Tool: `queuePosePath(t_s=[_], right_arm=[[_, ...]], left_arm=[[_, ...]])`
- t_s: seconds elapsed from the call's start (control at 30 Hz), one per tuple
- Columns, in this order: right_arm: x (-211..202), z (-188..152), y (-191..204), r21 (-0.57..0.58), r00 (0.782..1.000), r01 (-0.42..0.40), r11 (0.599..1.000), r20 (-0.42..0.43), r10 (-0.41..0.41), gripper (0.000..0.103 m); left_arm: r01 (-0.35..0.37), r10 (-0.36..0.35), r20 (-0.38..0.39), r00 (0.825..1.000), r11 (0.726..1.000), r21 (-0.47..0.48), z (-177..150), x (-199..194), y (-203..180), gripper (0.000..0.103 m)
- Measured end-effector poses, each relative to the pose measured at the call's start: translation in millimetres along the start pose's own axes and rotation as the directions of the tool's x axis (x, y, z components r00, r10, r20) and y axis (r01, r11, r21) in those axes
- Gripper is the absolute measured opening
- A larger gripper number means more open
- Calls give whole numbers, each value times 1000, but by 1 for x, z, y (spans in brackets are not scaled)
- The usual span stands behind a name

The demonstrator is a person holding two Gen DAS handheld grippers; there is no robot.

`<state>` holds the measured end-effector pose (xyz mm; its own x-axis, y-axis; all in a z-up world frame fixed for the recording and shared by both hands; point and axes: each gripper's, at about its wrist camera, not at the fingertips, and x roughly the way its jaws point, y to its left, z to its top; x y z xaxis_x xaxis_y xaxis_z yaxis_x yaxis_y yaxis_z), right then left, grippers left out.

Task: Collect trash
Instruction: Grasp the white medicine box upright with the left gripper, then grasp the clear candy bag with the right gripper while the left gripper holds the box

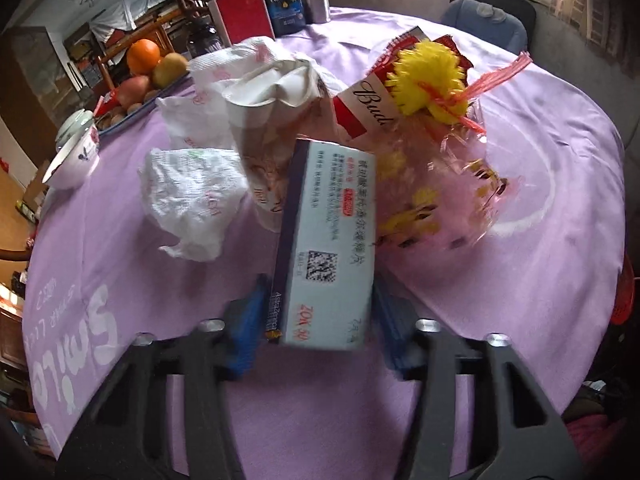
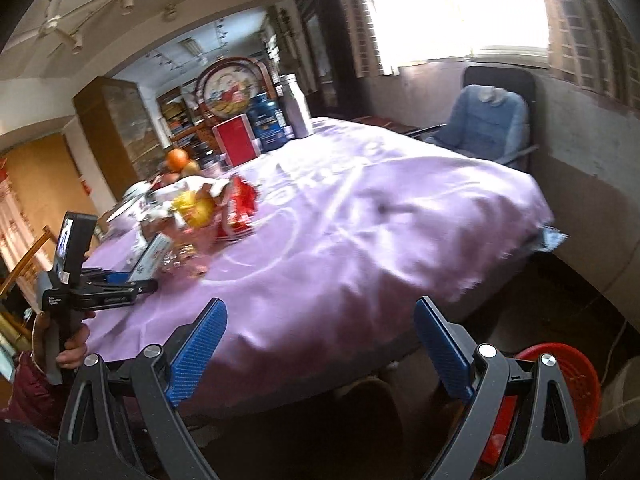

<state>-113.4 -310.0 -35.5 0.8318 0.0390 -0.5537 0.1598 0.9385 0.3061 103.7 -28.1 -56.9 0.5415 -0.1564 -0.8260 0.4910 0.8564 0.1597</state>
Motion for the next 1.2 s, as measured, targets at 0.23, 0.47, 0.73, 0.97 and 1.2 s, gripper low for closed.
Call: queuePosePath(t_s=[0.23, 0.47, 0.73, 0.97, 1.2], right_arm=[[34, 15, 52, -86, 990, -135, 987, -50, 131, 93], [83, 32, 100, -139, 969, -230, 963, -125, 213, 92], [133, 44, 128, -96, 942, -286, 953, -209, 262, 88], [166, 46, 146, -102, 940, -250, 963, -265, 216, 88], [144, 46, 146, -169, 955, -261, 950, -188, 229, 17]], left_arm=[[71, -67, 44, 997, 992, -106, -14, -11, 31, 49], [115, -109, 58, 992, 986, -119, -15, -14, 33, 50], [104, -97, 75, 992, 991, -89, -16, -18, 27, 50], [121, -116, 55, 992, 988, -100, -16, -14, 30, 54], [116, -111, 60, 992, 990, -81, -16, -15, 27, 60]])
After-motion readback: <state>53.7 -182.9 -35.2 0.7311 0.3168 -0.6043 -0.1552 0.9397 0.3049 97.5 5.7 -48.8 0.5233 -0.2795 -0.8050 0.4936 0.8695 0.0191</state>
